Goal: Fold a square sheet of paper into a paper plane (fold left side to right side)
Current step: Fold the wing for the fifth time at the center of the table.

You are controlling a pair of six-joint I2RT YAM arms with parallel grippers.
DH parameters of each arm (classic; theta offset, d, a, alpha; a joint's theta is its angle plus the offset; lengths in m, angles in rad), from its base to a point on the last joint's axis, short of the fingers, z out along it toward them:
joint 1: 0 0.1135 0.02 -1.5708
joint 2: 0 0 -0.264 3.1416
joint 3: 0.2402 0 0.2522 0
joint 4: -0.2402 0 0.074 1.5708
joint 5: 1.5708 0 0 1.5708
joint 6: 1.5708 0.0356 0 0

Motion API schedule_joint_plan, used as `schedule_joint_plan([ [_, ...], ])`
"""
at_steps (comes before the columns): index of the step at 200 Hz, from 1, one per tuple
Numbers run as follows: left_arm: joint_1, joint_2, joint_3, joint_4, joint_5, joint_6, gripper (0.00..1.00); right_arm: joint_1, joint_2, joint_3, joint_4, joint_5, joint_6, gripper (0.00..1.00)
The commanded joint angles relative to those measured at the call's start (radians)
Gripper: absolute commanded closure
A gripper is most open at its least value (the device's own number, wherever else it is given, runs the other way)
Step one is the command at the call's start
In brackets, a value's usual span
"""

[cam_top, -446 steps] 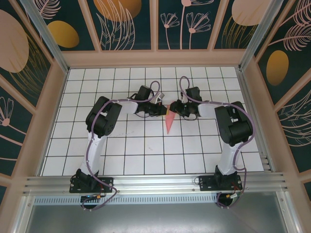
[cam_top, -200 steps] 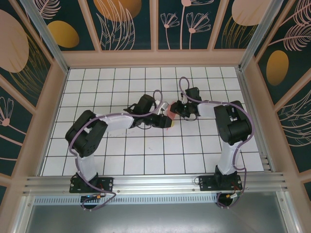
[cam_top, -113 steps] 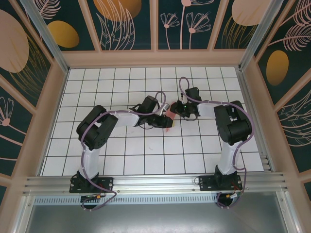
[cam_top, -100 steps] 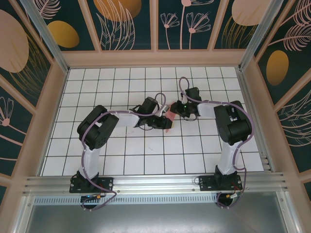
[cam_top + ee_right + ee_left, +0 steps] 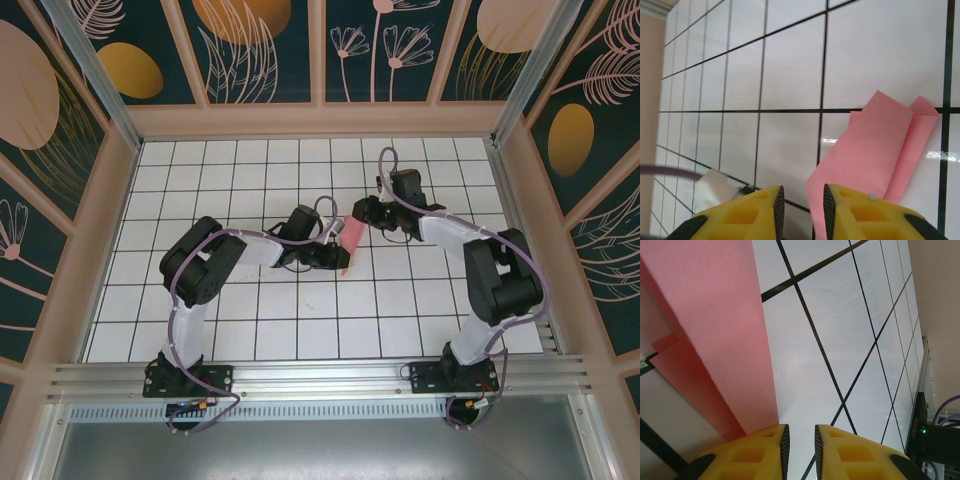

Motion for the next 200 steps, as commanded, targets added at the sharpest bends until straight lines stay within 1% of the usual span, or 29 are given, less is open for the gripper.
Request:
schedule_joint_plan([
  [1,-0.008,0.058,-0.026,-0.068,-0.031,0.002,0.76,0.01,-0.04,-0.076,-0.009,-0.04,0.015,0.75],
  [21,-0.009,0.059,-0.019,-0.089,-0.043,0.012,0.75,0.042,-0.019,-0.103,0.035,-0.058,0.05,0.76],
  [66,-0.009,0.064,-0.01,-0.116,-0.065,0.023,0.76,0.076,0.094,-0.077,0.093,-0.053,0.095,0.77],
  [94,-0.009,0.066,-0.004,-0.15,-0.102,0.03,0.77,0.082,0.159,-0.035,0.068,-0.028,0.073,0.77],
  [154,-0.011,0.075,0.001,-0.214,-0.164,0.048,0.83,0.079,0.205,0.037,-0.045,0.111,-0.012,0.77],
  [200,-0.019,0.085,0.001,-0.232,-0.18,0.056,0.84,0.05,0.224,0.069,-0.06,0.119,-0.043,0.77],
])
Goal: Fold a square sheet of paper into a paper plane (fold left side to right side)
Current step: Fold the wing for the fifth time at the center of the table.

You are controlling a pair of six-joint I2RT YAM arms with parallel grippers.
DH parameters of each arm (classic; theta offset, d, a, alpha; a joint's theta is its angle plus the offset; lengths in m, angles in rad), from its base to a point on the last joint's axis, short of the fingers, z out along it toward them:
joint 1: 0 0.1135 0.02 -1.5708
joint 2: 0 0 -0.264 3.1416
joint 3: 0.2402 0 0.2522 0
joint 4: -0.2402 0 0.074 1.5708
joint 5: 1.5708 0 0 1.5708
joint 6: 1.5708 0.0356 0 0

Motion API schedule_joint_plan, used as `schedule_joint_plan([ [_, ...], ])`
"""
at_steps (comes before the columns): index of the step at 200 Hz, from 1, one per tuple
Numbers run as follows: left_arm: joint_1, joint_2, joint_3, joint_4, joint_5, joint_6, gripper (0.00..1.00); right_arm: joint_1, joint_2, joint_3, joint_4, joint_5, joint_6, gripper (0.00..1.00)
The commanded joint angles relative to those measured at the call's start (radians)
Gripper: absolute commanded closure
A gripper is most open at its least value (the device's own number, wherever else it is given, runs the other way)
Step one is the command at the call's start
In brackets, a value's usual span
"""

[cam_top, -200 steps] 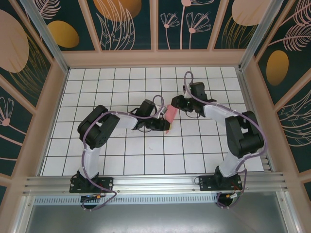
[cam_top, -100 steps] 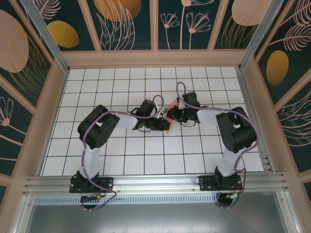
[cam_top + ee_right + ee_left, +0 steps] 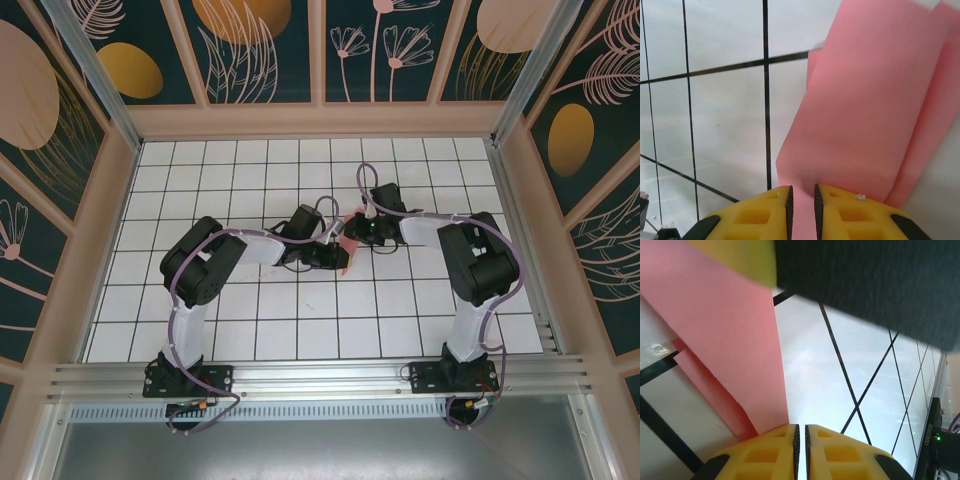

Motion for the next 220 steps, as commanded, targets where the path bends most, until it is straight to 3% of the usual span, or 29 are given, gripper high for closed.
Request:
schedule_joint_plan([
  [1,-0.01,0.082,-0.029,-0.152,-0.118,0.037,0.84,-0.022,0.032,0.037,-0.037,0.039,-0.043,0.77],
  [113,-0.013,0.085,-0.03,-0.159,-0.12,0.041,0.85,-0.088,0.123,0.166,-0.095,0.079,-0.124,0.77],
  [220,-0.013,0.051,-0.043,-0.103,-0.07,0.017,0.86,-0.141,0.19,0.201,-0.078,0.001,-0.134,0.77],
])
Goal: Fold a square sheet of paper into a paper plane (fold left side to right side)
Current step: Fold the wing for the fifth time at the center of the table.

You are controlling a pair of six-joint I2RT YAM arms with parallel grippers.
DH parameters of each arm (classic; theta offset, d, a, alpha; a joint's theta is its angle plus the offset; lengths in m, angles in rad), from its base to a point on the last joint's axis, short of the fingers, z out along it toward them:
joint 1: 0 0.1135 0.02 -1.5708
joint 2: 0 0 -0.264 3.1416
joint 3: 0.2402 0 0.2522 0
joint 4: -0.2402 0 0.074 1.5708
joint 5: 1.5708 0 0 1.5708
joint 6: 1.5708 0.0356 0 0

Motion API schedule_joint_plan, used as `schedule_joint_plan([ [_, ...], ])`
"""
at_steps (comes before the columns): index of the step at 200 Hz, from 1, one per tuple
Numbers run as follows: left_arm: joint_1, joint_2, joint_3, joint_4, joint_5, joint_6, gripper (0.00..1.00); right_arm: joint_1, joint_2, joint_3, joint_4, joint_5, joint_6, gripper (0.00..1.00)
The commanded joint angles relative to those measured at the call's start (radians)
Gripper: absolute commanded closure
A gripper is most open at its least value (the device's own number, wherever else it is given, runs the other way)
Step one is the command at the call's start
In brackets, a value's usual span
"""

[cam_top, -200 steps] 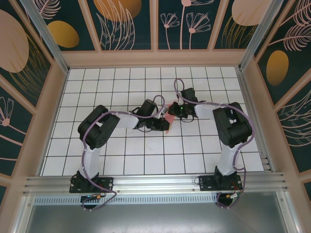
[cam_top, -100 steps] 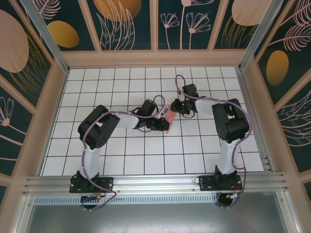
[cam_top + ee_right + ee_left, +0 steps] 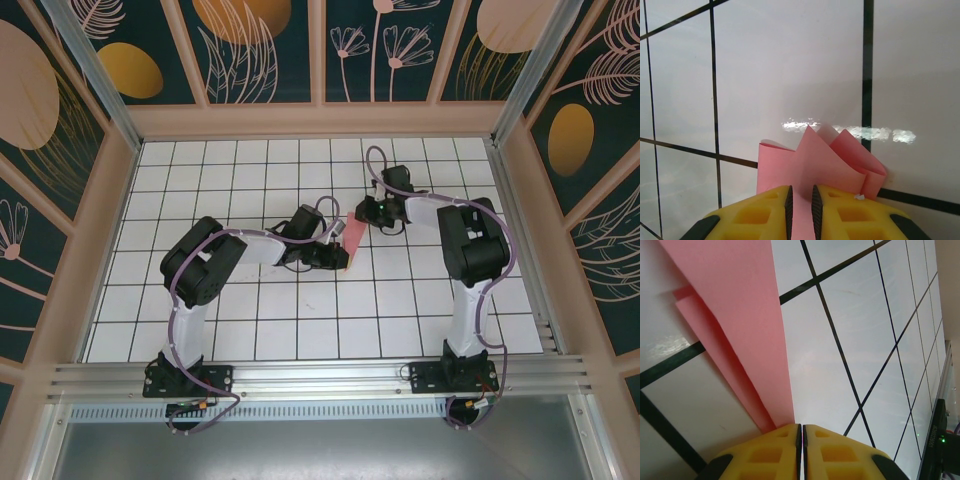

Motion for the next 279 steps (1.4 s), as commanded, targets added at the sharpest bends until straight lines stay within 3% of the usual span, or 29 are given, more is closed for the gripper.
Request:
schedule_joint_plan([
  [1,-0.009,0.049,-0.048,-0.088,-0.052,0.011,0.86,-0.022,0.033,-0.015,0.028,0.013,-0.01,0.77],
  [107,0.001,-0.191,0.092,-0.181,-0.015,0.037,0.85,0.047,-0.075,-0.156,0.078,-0.036,0.046,0.78],
  [145,0.002,-0.109,0.134,-0.174,0.003,0.042,0.85,0.065,-0.084,-0.162,0.079,-0.031,0.06,0.78],
  [184,0.005,-0.017,0.178,-0.209,-0.053,0.074,0.85,0.066,-0.088,-0.165,0.074,-0.033,0.06,0.78],
  [279,0.006,0.029,0.002,-0.107,-0.074,0.021,0.87,0.066,-0.196,-0.151,0.063,-0.084,0.07,0.81],
])
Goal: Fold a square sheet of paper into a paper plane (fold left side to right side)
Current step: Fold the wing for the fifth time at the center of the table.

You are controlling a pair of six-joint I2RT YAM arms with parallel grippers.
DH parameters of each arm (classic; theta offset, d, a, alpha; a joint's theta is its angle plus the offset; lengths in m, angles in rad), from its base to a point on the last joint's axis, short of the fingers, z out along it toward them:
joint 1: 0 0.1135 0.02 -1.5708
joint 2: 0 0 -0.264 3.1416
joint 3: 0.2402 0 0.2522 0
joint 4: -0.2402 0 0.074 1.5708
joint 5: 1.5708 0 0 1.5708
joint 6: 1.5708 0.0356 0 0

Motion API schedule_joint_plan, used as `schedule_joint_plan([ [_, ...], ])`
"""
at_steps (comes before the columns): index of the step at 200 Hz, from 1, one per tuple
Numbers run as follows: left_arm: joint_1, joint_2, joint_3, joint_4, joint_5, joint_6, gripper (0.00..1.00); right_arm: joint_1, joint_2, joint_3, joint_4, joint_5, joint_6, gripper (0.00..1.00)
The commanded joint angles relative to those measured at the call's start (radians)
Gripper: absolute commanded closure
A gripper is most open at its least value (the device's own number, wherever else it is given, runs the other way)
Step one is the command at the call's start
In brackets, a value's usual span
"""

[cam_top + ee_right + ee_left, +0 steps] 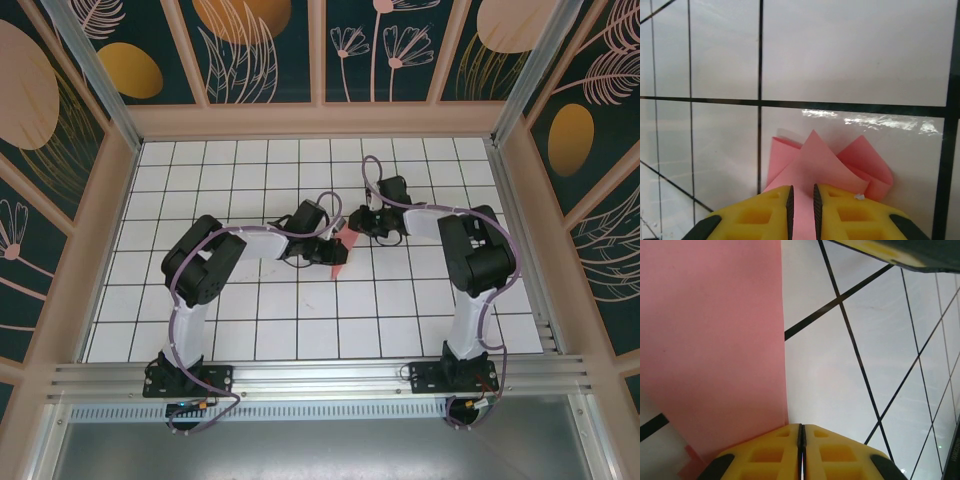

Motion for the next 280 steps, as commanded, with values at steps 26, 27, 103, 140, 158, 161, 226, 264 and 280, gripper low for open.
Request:
schedule_joint_plan([
  [26,0.001,0.031,-0.082,0.011,-0.007,-0.025,0.87,0.036,-0.135,-0.048,-0.044,-0.01,0.044,0.83],
  [27,0.0,0.031,-0.082,0.012,-0.006,-0.025,0.87,0.037,-0.135,-0.05,-0.044,-0.01,0.046,0.83],
  [103,0.0,0.029,-0.091,0.011,-0.026,-0.025,0.88,0.114,-0.042,-0.1,0.062,-0.035,0.132,0.85],
  [140,0.0,0.033,-0.087,-0.035,-0.067,-0.008,0.89,0.105,-0.005,-0.066,-0.021,0.078,0.069,0.85],
  [158,0.0,0.039,-0.088,-0.037,-0.066,-0.008,0.89,0.082,0.0,-0.065,-0.028,0.104,0.045,0.85],
  [161,-0.001,0.042,-0.088,-0.037,-0.066,-0.008,0.89,0.078,0.001,-0.065,-0.03,0.108,0.042,0.85],
  [226,-0.001,0.057,-0.11,-0.018,-0.06,-0.015,0.9,-0.018,0.039,-0.001,-0.044,0.126,-0.023,0.85],
  [264,0.0,0.049,-0.116,-0.012,-0.051,-0.016,0.9,-0.052,0.1,0.075,-0.073,0.128,-0.043,0.85],
  [280,-0.001,0.045,-0.118,-0.012,-0.049,-0.013,0.9,-0.065,0.114,0.092,-0.081,0.132,-0.048,0.84],
])
